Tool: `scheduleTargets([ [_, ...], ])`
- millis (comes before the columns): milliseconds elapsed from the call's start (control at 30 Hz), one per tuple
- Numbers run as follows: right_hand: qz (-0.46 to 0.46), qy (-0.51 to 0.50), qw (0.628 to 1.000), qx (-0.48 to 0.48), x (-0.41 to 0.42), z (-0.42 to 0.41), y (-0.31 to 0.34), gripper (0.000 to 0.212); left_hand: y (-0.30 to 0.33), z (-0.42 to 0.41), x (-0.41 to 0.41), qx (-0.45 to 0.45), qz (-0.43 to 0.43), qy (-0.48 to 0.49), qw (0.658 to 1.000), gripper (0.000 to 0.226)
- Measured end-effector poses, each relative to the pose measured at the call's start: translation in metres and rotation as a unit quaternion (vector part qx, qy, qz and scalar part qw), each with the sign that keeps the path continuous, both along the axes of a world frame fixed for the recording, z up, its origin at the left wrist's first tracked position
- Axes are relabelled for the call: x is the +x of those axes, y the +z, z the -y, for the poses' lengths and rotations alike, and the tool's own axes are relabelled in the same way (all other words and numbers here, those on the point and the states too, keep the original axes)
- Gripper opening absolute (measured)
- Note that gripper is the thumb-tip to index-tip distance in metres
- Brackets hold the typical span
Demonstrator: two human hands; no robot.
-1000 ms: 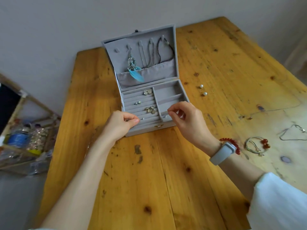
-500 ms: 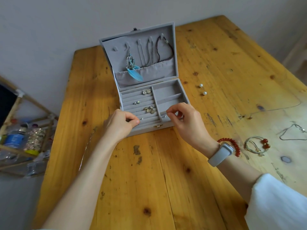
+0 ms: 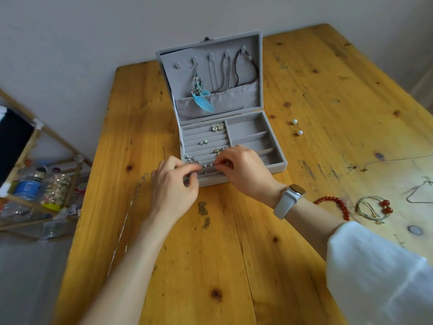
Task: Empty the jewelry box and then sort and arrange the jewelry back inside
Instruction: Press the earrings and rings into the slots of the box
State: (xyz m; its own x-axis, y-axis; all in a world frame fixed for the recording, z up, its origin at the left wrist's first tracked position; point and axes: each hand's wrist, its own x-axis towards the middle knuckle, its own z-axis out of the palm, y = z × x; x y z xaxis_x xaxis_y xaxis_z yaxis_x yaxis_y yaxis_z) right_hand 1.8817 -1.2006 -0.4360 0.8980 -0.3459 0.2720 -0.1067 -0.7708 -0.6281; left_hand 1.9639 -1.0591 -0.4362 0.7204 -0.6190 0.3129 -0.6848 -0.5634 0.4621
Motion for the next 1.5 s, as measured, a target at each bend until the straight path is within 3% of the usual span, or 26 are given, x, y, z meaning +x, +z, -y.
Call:
scheduleTargets([
  [200, -0.044, 0.021, 0.998, -0.040, 0.010, -0.003, 0.003, 0.014, -0.008, -0.006, -0.001, 0.020, 0.053, -0.019, 0.998, 0.039],
  [533, -0.105, 0.038, 0.982, -0.151, 0.020, -0.007, 0.008, 0.022, -0.012, -0.008, -0.001, 0.020, 0.070, -0.010, 0.997, 0.035],
  [767, -0.052, 0.023, 0.991, -0.124, 0.004, -0.008, 0.000, 0.027, -0.013, -0.012, -0.003, 0.008, 0.068, -0.004, 0.998, 0.034],
  [1067, -0.064, 0.035, 0.985, -0.156, -0.009, -0.009, -0.001, 0.053, -0.015, -0.011, -0.011, 0.006, 0.067, -0.011, 0.998, 0.036],
  [1300, 0.009, -0.025, 0.997, -0.070, -0.059, 0.014, 0.002, 0.041, -0.003, 0.021, -0.045, -0.054, 0.045, -0.067, 0.995, 0.039],
  [1500, 0.001, -0.187, 0.979, -0.085, -0.140, 0.083, -0.004, 0.018, 0.002, 0.096, -0.102, -0.073, 0.020, -0.187, 0.979, 0.031],
])
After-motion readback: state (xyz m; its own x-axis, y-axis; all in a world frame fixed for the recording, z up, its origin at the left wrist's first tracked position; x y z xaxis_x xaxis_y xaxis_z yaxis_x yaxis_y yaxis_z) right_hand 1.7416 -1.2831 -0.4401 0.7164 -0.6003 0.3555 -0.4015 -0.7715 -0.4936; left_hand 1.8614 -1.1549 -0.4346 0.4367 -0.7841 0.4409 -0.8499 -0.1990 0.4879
